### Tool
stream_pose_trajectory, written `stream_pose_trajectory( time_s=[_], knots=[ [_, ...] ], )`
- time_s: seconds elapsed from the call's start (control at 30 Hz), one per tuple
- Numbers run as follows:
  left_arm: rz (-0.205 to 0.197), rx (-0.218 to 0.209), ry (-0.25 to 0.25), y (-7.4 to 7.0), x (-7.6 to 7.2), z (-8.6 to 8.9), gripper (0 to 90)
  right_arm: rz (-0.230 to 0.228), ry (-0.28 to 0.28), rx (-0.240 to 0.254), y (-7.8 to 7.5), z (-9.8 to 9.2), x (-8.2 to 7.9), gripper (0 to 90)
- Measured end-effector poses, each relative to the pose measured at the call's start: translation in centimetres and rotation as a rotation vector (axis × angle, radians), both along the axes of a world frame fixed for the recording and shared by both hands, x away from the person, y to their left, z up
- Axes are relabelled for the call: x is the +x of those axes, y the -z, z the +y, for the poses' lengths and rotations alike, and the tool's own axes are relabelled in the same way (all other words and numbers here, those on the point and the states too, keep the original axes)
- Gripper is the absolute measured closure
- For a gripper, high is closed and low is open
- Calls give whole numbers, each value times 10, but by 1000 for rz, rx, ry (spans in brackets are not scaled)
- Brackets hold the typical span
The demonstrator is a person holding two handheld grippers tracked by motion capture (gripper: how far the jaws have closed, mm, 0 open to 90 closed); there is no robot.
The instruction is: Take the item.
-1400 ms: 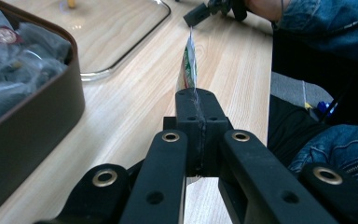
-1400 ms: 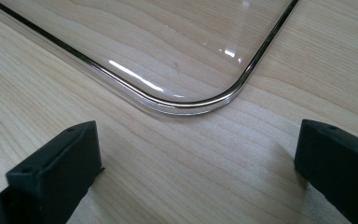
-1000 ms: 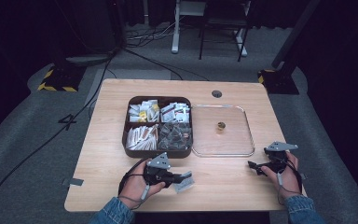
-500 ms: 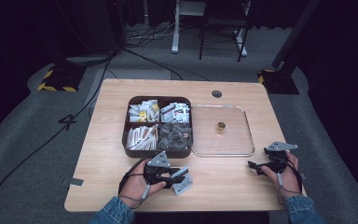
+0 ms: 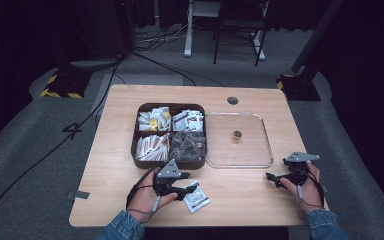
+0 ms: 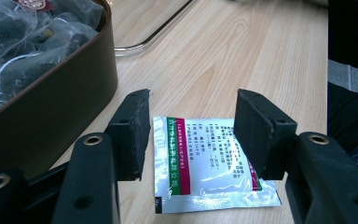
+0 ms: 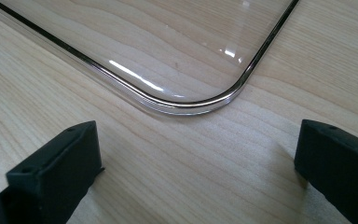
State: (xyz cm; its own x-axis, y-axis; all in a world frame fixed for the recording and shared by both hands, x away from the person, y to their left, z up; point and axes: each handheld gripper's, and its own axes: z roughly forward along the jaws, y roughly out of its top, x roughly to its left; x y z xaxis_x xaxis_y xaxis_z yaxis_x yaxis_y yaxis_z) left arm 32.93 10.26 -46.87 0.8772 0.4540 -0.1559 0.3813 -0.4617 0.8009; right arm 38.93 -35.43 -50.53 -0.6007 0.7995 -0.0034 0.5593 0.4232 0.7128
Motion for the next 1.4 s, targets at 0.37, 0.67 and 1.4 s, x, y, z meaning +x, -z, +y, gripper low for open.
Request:
stream_pose_trajectory(
  time_s=[0.37, 0.67, 1.4],
  knots=[
    [-85, 46, -91, -27, -11, 21, 464, 0, 0, 0, 0, 0, 0, 2],
    [-105, 63, -261, -30, -25, 72, 434, 0, 0, 0, 0, 0, 0, 2],
    [-44, 192, -548, -11, -32, 153, 358, 1, -1, -1, 0, 0, 0, 2]
  ],
)
